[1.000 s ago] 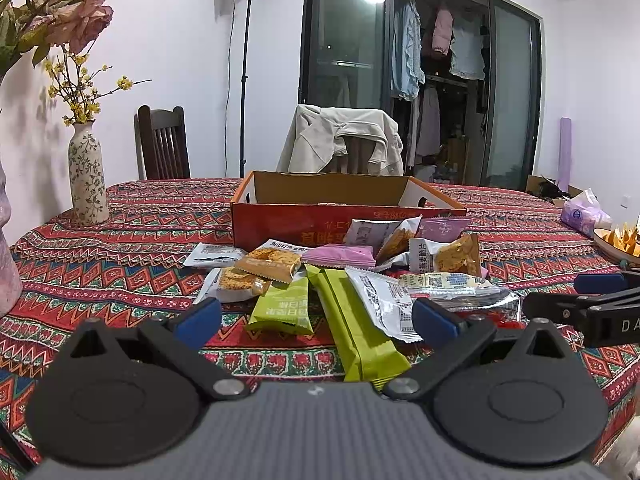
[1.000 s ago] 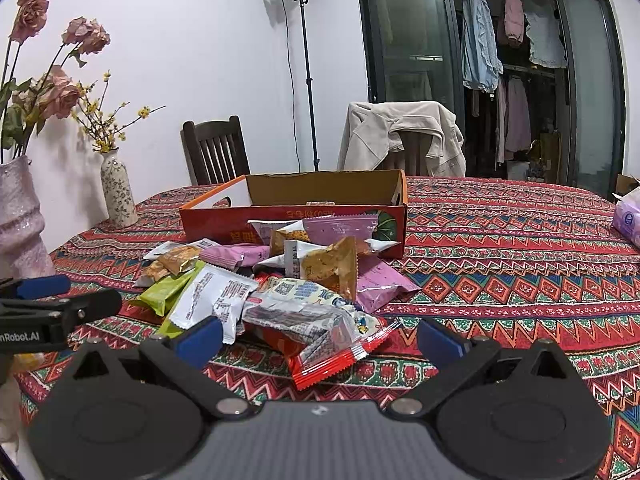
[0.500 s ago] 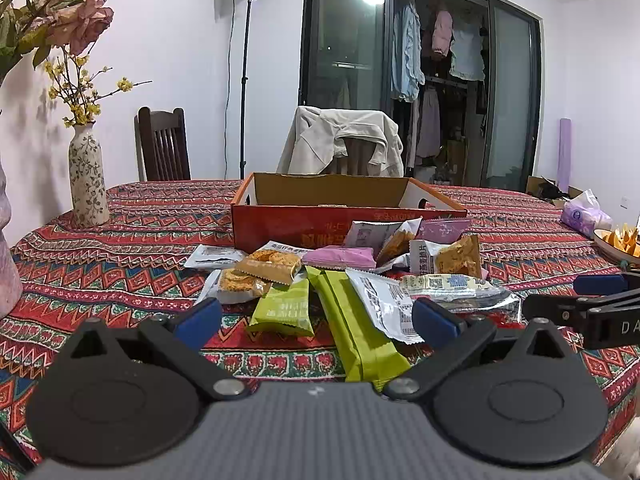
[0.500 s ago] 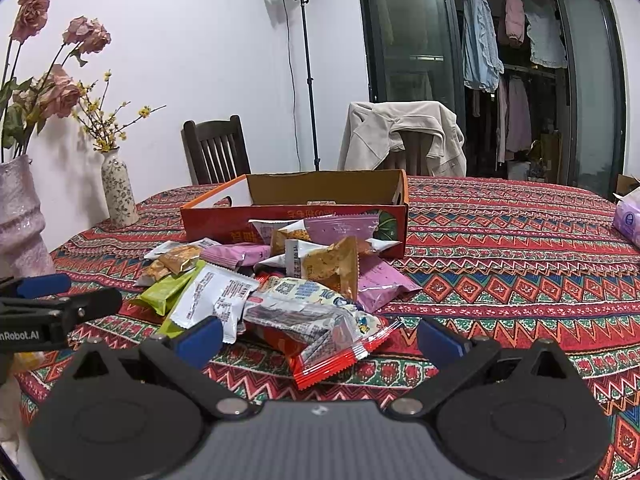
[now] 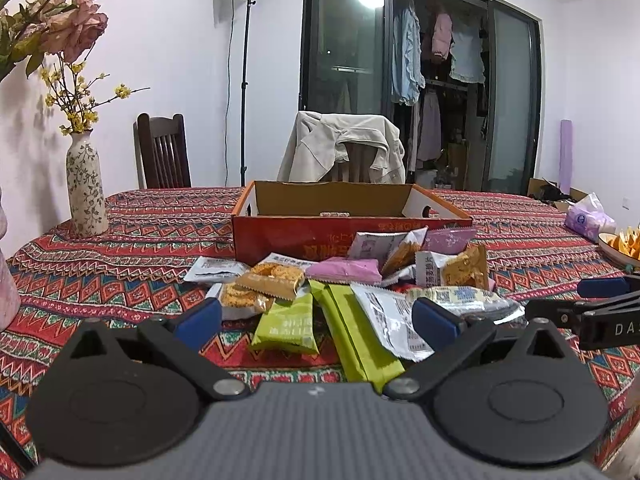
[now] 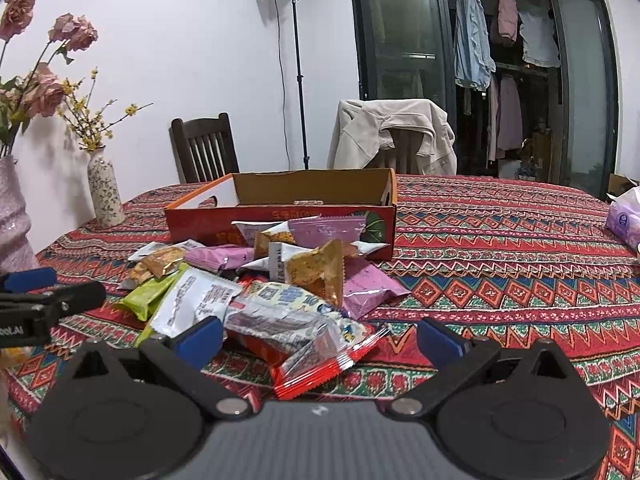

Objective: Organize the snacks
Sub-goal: 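Reach the right gripper into the snack pile and grasp a white packet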

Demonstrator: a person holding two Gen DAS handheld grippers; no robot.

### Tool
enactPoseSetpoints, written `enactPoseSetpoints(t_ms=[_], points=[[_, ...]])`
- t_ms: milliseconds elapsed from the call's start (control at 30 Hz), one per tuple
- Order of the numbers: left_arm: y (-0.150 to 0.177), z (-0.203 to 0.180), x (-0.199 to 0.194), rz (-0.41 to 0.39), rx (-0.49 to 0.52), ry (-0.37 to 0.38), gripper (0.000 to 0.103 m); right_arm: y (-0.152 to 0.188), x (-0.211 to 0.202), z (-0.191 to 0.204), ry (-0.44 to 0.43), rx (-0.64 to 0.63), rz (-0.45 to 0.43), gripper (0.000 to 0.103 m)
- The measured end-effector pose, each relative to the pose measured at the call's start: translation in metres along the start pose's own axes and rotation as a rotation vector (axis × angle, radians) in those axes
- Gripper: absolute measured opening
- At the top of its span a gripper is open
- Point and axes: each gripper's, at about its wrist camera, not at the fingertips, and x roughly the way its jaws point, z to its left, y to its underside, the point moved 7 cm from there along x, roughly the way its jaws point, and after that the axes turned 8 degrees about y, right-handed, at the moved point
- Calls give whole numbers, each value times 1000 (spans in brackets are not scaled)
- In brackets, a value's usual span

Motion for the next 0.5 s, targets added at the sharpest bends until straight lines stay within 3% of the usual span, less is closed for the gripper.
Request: enactPoseSetpoints(t_ms=[300, 500], points=[[-10, 17, 21, 3, -11, -30, 103, -21, 34, -2, 18, -26, -3, 103], [-12, 28, 32, 16, -26, -51, 103, -35, 68, 10, 8, -72, 57, 97]])
